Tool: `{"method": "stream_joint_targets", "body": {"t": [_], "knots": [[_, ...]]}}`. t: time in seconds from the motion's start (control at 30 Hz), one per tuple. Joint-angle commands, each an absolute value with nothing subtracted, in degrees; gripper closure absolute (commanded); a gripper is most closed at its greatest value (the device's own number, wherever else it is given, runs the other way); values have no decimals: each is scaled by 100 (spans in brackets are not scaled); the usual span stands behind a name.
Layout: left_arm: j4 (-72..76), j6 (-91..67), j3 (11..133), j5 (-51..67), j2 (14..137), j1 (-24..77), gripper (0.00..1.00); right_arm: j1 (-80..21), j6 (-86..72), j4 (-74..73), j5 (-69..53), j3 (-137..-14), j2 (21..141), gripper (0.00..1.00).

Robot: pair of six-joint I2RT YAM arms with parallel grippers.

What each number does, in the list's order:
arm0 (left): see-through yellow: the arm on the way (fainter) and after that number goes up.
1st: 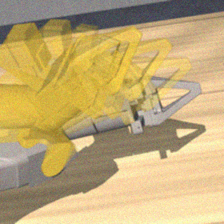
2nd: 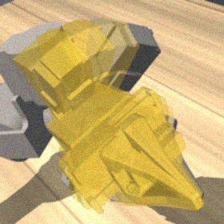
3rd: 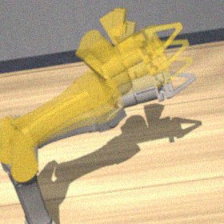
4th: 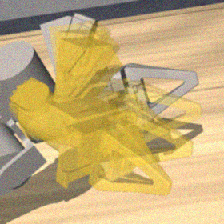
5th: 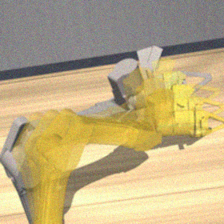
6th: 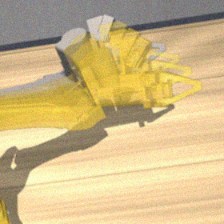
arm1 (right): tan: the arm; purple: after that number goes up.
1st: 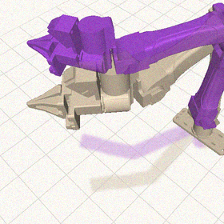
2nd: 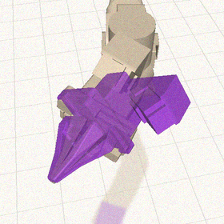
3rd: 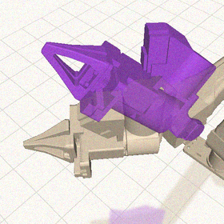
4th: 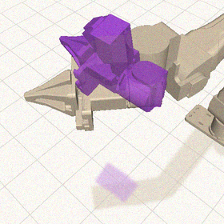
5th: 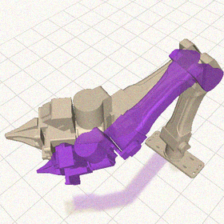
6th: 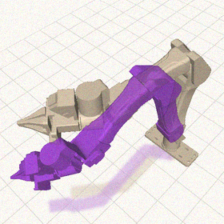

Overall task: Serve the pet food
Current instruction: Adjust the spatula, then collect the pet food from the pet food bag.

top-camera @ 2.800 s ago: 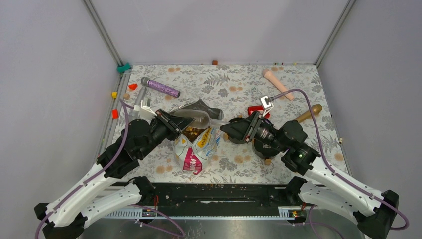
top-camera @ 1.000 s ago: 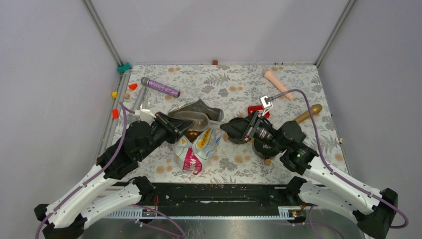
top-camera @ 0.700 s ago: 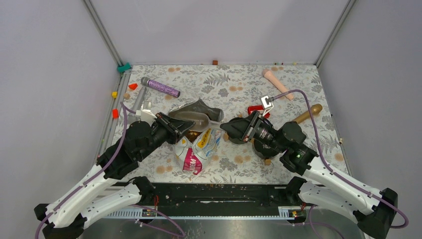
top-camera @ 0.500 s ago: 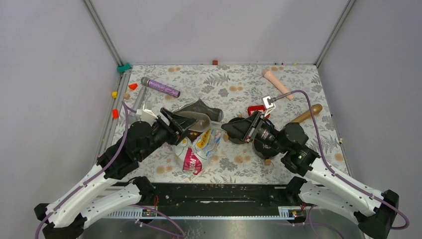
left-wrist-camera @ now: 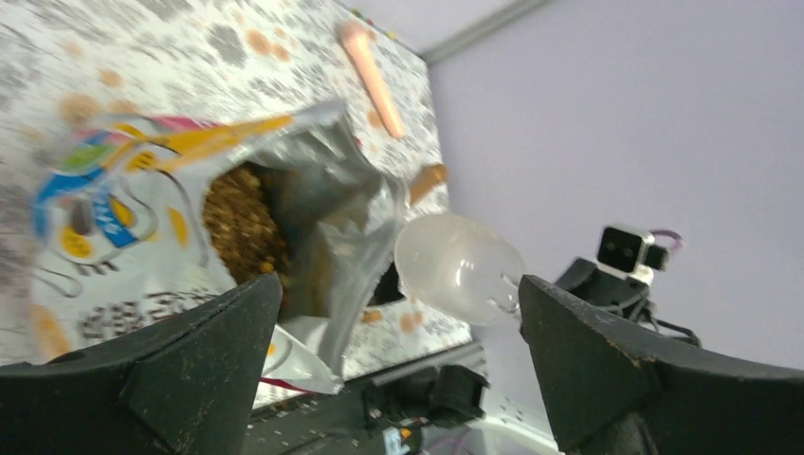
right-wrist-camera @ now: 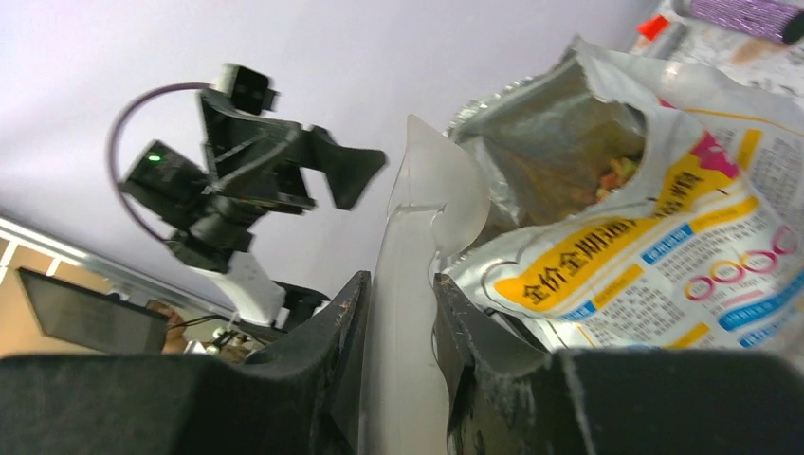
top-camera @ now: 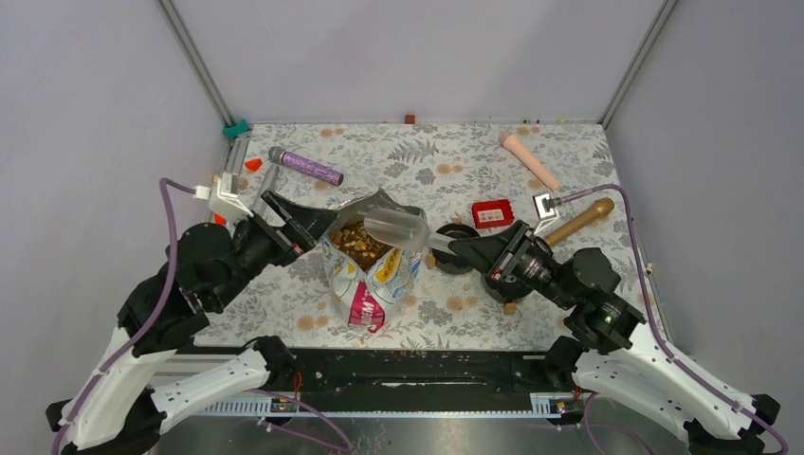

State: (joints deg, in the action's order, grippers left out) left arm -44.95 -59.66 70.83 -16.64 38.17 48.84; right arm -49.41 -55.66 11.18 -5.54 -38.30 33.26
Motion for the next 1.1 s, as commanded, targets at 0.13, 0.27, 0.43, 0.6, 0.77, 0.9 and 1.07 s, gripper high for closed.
{"method": "stream_joint_targets", "body": {"t": [0.13,0.27,0.43,0.6,0.77,0.9,1.07], "knots": [[-6530,-5042,8131,-3129,4888,4898,1,-4992,-4969,-645,-152,-4827,3534,100],[-6587,-4894,8220,-3052,5333,4889,1,-4988,-4712,-1829,48,-5625,3982,100],[-6473,-4844,8116,-3297,5439,4813,2,-4992,-4567,-2234,313,-6047,4286,100],[-6315,-4607,8020,-3102,5574,4670,9,-4992,-4347,-3007,336,-6720,4818,100],[-6295,-4339,7944,-2907,5842,4446,27,-4992,-4214,-3491,37,-7450,5574,100],[-6206,-4165,7861,-2674,6086,4273,42,-4992,-4162,-3666,70,-7812,5973,100],[-5868,-3858,7783,-2433,6327,4227,89,-4997,-3904,-4227,310,-8583,6676,100]]}}
